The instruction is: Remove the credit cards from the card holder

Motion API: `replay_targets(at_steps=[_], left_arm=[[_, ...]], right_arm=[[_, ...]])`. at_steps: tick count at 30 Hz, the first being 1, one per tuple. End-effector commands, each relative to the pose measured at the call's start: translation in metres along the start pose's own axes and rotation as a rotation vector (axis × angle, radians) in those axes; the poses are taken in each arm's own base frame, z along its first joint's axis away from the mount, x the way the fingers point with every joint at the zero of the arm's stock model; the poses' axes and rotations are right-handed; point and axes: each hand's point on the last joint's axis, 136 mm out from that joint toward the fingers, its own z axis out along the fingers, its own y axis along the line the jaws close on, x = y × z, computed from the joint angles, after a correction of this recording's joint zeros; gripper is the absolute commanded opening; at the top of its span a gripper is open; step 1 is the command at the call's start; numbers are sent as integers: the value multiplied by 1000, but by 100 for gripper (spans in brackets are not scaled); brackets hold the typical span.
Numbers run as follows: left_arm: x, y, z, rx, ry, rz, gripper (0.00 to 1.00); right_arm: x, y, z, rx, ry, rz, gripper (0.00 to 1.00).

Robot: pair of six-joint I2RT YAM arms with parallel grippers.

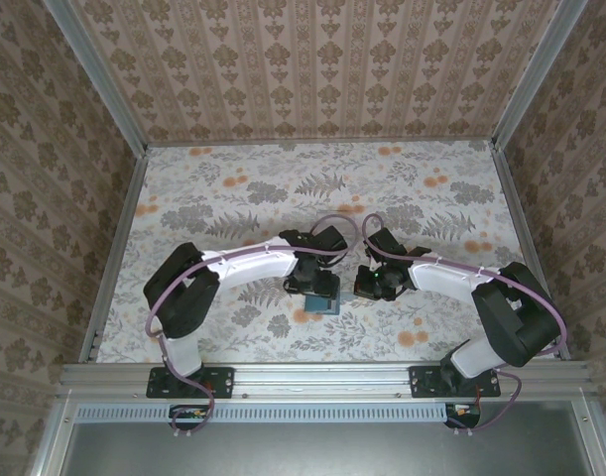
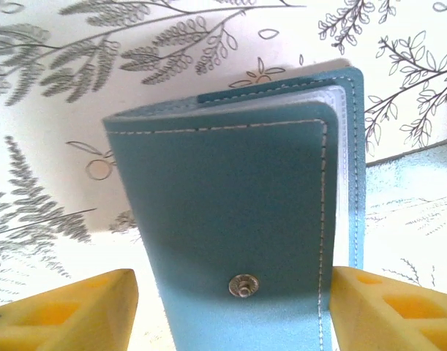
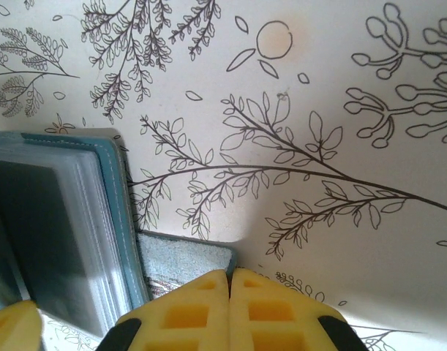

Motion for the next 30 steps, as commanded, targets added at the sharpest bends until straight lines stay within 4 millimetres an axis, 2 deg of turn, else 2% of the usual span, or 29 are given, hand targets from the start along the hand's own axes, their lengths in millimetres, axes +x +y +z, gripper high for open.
replay_targets(at_steps=[1,6,12,21,30], left_arm=[[6,21,-9,-53,2,-21,69],[7,27,-9,-41,6,-29,67],[7,35,-13,-42,-14,-52,57],[7,53,-25,-10,-52,-102,37],[12,59,-11,89,-22,-144,15]], right_arm=[[4,-10,-5,37,5,15,0],[3,-9,-5,39,6,13,0],[2,-9,-6,45,4,13,0],[2,-12,-8,64,4,10,0],[-2,-15,-11,109,0,-12,0]])
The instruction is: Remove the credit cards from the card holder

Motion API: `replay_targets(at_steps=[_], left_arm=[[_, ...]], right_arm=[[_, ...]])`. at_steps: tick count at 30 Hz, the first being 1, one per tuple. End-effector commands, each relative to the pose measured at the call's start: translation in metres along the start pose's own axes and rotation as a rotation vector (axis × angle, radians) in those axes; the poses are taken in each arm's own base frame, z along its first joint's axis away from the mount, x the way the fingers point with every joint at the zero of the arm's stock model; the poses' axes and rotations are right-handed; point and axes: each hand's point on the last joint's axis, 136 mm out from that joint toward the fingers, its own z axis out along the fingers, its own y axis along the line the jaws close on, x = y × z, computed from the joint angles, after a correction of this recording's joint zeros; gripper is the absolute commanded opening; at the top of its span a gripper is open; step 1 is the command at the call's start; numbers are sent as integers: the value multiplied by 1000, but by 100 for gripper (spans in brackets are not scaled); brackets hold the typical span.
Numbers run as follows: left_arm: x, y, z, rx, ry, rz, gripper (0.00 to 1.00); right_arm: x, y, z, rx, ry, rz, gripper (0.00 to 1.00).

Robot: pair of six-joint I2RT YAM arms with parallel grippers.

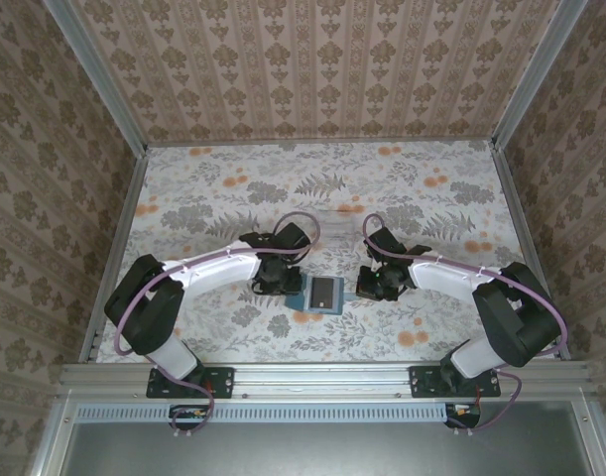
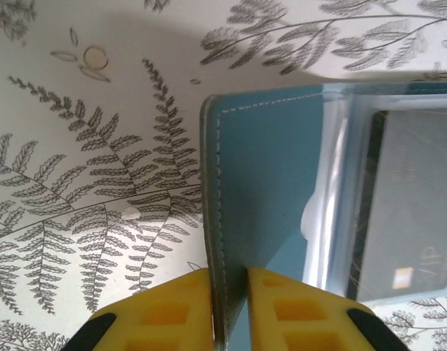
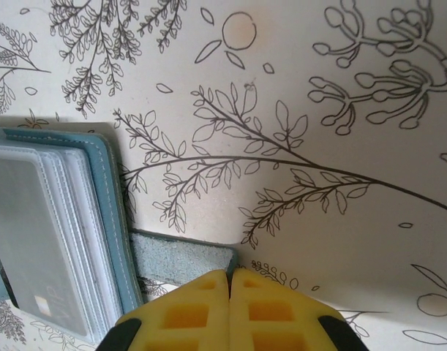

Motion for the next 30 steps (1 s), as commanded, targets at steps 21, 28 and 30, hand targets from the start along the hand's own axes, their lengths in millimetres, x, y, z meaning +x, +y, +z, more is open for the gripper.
replay_targets(at_steps=[21,28,30], left_arm=[[22,19,23,-70,98,42,33],[25,19,25,-115,120,78,32],[21,15,19,-103,96,79,33]], right_arm=[[-12,-11,-39,165,-38,-81,26],[-12,13,-51,78,-49,-83,26],[-11,21,-52,38,-44,-80,26]])
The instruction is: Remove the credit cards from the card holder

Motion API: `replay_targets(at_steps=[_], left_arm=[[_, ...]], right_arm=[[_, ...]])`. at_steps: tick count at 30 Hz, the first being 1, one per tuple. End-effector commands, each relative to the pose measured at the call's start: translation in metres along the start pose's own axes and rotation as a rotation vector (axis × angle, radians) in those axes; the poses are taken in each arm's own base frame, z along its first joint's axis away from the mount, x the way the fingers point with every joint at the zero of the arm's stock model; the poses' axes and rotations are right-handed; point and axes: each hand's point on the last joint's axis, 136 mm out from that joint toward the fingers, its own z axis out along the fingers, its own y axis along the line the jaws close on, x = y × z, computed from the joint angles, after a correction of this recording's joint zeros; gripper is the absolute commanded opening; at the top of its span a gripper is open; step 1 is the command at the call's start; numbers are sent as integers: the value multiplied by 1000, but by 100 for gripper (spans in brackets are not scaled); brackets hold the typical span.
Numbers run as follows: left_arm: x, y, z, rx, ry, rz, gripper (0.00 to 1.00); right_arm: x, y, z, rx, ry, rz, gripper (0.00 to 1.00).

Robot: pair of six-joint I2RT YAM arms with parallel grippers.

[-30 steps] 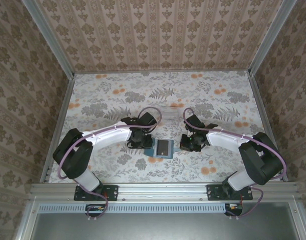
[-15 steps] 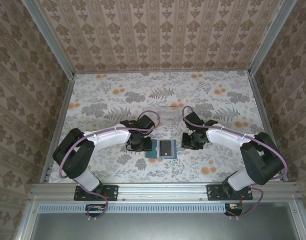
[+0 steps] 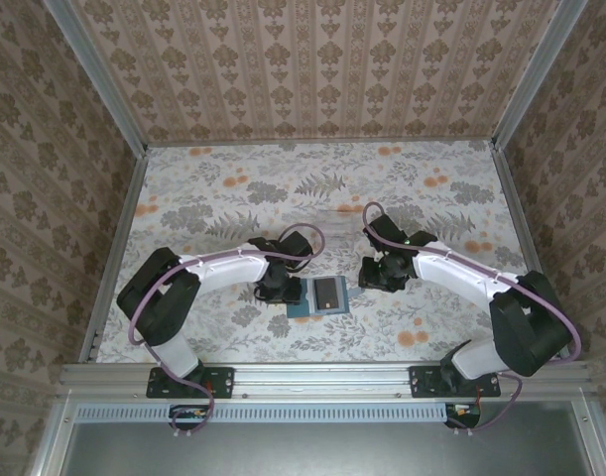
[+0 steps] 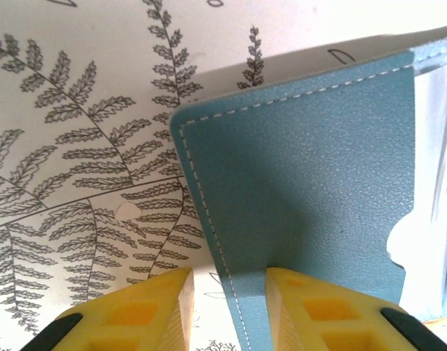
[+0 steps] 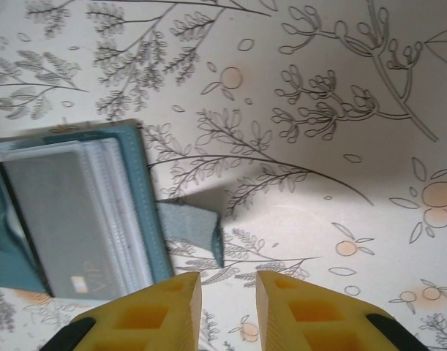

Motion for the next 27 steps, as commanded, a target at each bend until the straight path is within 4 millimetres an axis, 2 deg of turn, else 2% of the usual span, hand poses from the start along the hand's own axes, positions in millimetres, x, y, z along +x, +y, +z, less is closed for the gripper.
replay_targets(at_steps=[1,7,9,14,17,19,22,27], left_arm=[[0,2,-9,-27,-6,21,34],[-15,-12,-36,49,-86,5,46],[-19,-15,-42,66,-103,0,47],[-27,-33,-53,156,-133,-5,37],[-27,-41,-51,185,-121,1,33],[-26,-39,-48,170,-114,-1,30],[-23,-24,-47,74,-109,9,27],[-17,-9,-48,-26,-81,50,27]], right_arm=[[0,20,-13,-80,3,3,26],[3,34,-12,-149,22,5,25],[3,36,-10,-159,27,6,25],[6,40,-2,-181,47,5,24],[9,37,4,-167,70,9,24],[6,41,8,-183,60,4,23],[7,39,12,-174,72,2,23],[8,35,14,-155,72,3,24]])
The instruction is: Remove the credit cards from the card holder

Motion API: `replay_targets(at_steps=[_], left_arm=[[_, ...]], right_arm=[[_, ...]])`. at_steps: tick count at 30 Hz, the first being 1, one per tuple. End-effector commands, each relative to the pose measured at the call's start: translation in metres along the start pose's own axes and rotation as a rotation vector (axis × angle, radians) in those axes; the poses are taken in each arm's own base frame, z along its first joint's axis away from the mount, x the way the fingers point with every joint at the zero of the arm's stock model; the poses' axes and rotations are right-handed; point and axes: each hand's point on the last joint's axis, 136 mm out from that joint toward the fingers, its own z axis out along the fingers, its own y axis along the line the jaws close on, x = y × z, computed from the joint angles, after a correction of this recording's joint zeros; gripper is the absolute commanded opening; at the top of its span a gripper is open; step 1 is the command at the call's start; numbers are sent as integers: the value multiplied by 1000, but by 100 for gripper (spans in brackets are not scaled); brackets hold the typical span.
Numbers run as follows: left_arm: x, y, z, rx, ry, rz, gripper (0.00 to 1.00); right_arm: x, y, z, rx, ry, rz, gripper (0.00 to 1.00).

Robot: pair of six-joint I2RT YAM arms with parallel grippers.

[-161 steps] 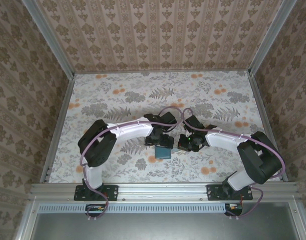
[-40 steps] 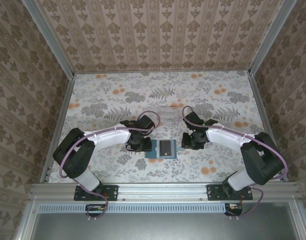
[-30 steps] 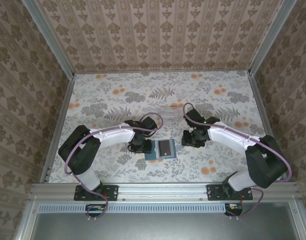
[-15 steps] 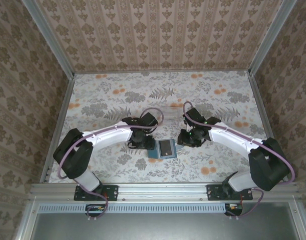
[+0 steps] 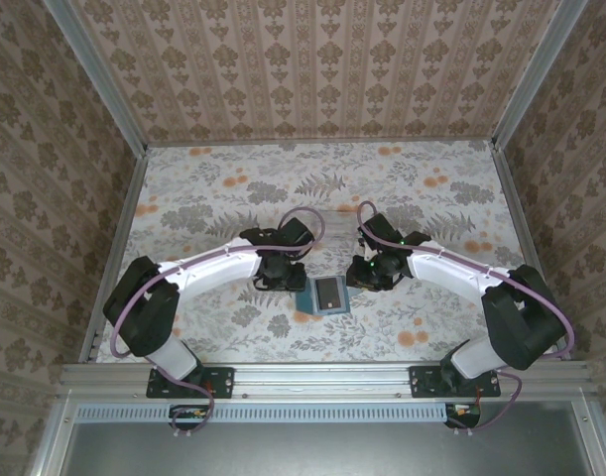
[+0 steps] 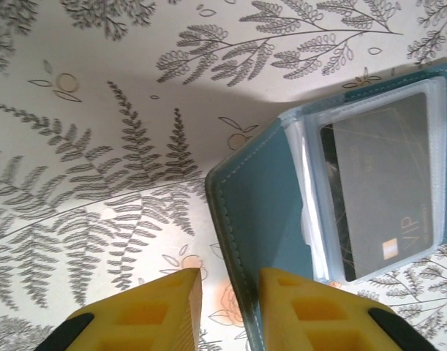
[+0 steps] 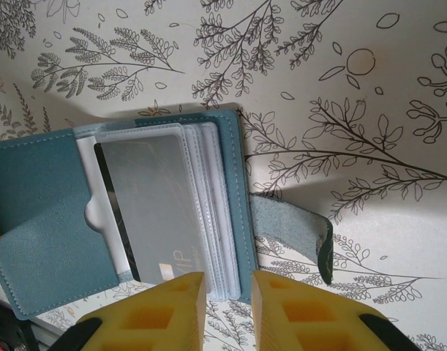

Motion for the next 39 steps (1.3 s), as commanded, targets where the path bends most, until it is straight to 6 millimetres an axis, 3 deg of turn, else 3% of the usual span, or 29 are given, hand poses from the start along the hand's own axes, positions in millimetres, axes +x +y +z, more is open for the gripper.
replay_targets(at_steps=[1,12,18,24,32,39], left_arm=[[8,15,-2,-114,48,53,28],[22,13,23,-239,225,187,28],[26,15,29,-348,295,261,37],[26,3,27,-310,301,294,43],[21,-14,36,-178,265,253,24],[9,-14,39,-20,179,130,18]], right_arm=[[5,-2,4,3,16,0,24],[7,-4,3,8,12,-1,23],[9,-6,4,8,15,-1,23],[9,-6,4,5,13,-2,22],[10,-9,6,9,15,5,19],[10,-20,11,62,10,-15,24]])
